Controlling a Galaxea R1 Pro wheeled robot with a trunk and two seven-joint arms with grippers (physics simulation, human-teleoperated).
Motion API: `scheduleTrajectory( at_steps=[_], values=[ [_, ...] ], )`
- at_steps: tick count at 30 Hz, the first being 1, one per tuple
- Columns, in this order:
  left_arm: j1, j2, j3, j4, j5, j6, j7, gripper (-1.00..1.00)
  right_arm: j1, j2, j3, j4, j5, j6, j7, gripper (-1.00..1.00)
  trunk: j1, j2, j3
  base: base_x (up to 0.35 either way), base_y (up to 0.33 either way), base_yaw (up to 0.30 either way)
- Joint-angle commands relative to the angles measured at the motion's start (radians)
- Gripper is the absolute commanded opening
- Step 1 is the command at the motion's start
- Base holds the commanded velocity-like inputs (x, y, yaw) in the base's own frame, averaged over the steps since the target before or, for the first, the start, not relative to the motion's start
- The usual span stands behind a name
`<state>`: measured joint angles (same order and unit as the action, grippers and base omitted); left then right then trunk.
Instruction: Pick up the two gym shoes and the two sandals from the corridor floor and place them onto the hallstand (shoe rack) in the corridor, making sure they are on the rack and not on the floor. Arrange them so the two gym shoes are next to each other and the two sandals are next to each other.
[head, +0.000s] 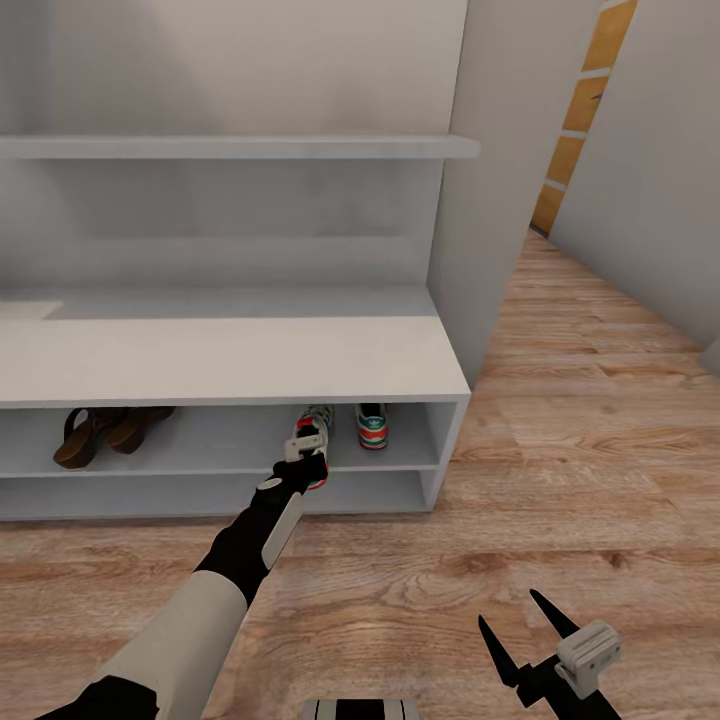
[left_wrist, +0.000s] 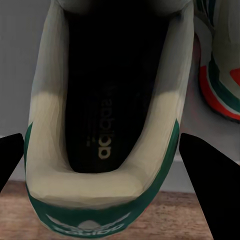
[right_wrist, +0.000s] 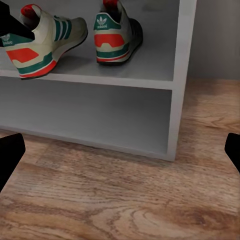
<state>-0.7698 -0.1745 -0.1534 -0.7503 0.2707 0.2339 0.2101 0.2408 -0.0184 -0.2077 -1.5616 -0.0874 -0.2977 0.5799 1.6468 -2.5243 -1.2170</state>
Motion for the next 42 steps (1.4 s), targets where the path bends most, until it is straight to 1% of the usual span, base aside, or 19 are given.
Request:
scheduleTrajectory(
  at_steps=[1, 11, 24, 42],
  values=[
    [0.000, 0.000, 0.000, 0.000, -0.001, 0.001, 0.000, -1.00, 0.000, 0.000, 0.000, 0.000, 0.000, 0.000, 0.000, 1.00, 0.000, 0.000, 0.000, 0.000, 0.000, 0.000],
    [0.000, 0.000, 0.000, 0.000, -0.001, 0.008, 0.000, -1.00, 0.000, 0.000, 0.000, 0.000, 0.000, 0.000, 0.000, 1.00, 0.000, 0.000, 0.000, 0.008, 0.000, 0.000],
    [0.000, 0.000, 0.000, 0.000, -0.001, 0.011, 0.000, -1.00, 0.000, 0.000, 0.001, 0.000, 0.000, 0.000, 0.000, 1.00, 0.000, 0.000, 0.000, 0.145, 0.000, 0.000],
    [0.000, 0.000, 0.000, 0.000, -0.002, 0.007, 0.000, -1.00, 0.000, 0.000, 0.001, -0.001, 0.000, 0.000, 0.000, 1.00, 0.000, 0.000, 0.000, 0.015, 0.000, 0.000]
  ],
)
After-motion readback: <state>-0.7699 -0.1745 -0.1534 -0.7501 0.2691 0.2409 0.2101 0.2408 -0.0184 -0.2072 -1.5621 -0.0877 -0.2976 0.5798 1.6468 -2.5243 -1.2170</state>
